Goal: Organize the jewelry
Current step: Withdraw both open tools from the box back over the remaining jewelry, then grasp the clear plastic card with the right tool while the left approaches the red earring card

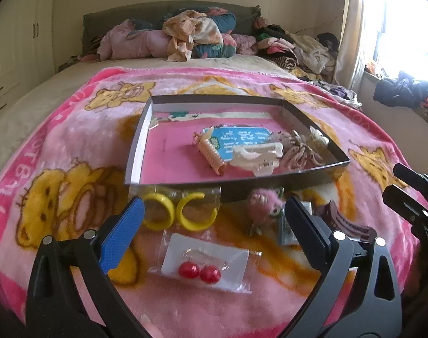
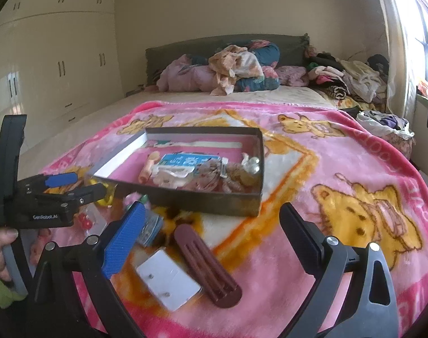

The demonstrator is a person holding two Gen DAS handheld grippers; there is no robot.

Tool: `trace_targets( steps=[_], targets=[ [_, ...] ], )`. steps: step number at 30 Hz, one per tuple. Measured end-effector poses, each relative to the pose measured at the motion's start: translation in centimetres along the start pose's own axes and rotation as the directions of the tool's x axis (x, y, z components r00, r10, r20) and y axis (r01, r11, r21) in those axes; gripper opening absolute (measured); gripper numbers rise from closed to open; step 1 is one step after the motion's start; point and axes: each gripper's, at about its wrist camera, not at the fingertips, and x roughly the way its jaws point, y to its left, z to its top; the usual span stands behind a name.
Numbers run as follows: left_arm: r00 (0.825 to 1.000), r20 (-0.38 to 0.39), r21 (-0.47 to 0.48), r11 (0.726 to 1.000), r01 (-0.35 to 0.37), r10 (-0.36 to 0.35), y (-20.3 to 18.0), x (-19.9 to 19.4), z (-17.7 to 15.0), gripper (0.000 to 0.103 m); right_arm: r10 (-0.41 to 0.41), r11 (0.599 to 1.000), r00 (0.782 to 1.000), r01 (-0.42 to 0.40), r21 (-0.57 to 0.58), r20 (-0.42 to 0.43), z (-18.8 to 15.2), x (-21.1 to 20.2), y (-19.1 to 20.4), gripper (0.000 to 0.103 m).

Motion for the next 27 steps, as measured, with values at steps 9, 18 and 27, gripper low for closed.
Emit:
trace_targets(
  steps=[9,18,27],
  targets=[
    [1.0,-0.013,0.034,0.999,0.004,-0.003,0.1,-0.6,-1.5,0.091,0.026,0.999,0.999,-0.026,-0.022,-0.021,-1.0,-0.5,1.2,0.093],
    [0.999,-0.036,0.03,1.0,0.002,-0.001,1.2,-1.0,-2.7,0.091,0.047,0.997,0.998,-0.05,-0.056,-0.048,-2.2,-0.6,2.5,0.093],
    [0.998,-0.057,0.04,0.999,0.017,-0.015,2.1,-1.1,-4.0,0.091,0.067,0.992,0.994,-0.076,-0.1,-0.086,-3.4,-0.5,4.1,0.093]
  ],
)
